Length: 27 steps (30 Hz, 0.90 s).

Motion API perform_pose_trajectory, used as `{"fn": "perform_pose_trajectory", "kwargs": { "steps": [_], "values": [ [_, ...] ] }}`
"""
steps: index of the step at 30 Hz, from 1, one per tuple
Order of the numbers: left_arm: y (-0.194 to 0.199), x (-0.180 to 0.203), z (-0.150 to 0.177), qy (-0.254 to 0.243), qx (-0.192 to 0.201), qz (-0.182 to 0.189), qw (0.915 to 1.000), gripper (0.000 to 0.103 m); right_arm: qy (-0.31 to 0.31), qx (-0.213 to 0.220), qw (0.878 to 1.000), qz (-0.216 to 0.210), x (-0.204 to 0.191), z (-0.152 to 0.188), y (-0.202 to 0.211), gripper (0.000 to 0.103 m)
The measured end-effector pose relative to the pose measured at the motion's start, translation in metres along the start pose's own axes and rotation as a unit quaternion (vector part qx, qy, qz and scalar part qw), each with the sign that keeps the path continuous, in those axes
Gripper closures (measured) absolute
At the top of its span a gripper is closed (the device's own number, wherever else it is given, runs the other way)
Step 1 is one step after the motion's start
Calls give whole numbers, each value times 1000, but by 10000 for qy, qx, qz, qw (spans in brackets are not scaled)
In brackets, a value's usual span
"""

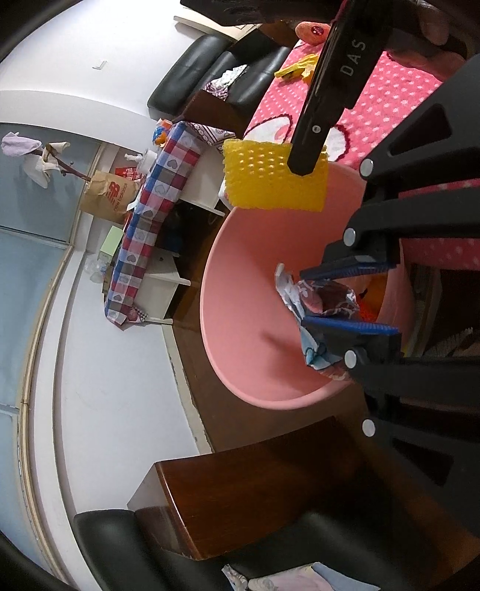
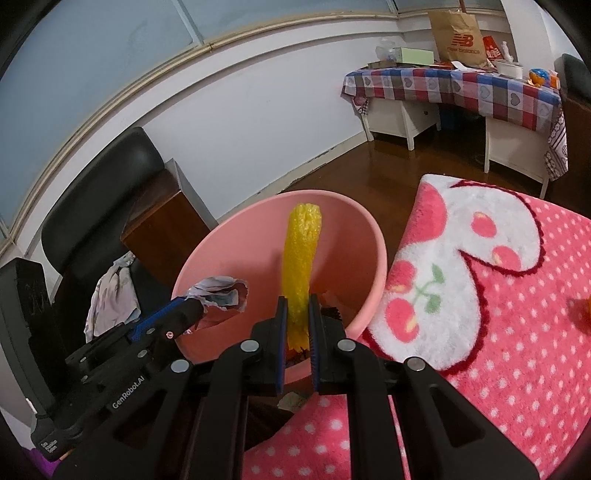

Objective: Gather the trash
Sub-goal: 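Open the left tool over the pink bucket while the right tool releases the yellow mesh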

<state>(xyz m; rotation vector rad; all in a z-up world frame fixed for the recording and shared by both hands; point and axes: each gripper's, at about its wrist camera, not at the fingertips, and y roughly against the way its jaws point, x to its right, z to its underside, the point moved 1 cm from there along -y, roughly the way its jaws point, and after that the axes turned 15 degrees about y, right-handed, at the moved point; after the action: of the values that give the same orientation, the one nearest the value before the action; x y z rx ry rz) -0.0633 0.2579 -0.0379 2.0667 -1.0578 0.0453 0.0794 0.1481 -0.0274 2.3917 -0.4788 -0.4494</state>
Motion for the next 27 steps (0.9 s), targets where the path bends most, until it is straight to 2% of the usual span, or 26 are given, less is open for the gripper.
{"fn": "perform_pose_trajectory", "kwargs": {
  "steps": [5,11,14,15,27],
  "values": [
    [-1,-3,0,69,-5,-17,10000,69,-87,-132,9999,2,4,0,-8,92],
    [-1,-3,0,40,13,-4,10000,63,-197,-228,9995,0,9,3,-12,90],
    [-1,-2,1,36,13,4,10000,61,-212,-205,9995,-59,10,4,-12,76],
    [-1,-2,1,35,17,3,10000,61,-196,-195,9996,-63,10,5,-12,75],
    [1,-1,1,-15,8,53,10000,53,-186,-137,9997,-41,13,11,-3,75]
  ]
}}
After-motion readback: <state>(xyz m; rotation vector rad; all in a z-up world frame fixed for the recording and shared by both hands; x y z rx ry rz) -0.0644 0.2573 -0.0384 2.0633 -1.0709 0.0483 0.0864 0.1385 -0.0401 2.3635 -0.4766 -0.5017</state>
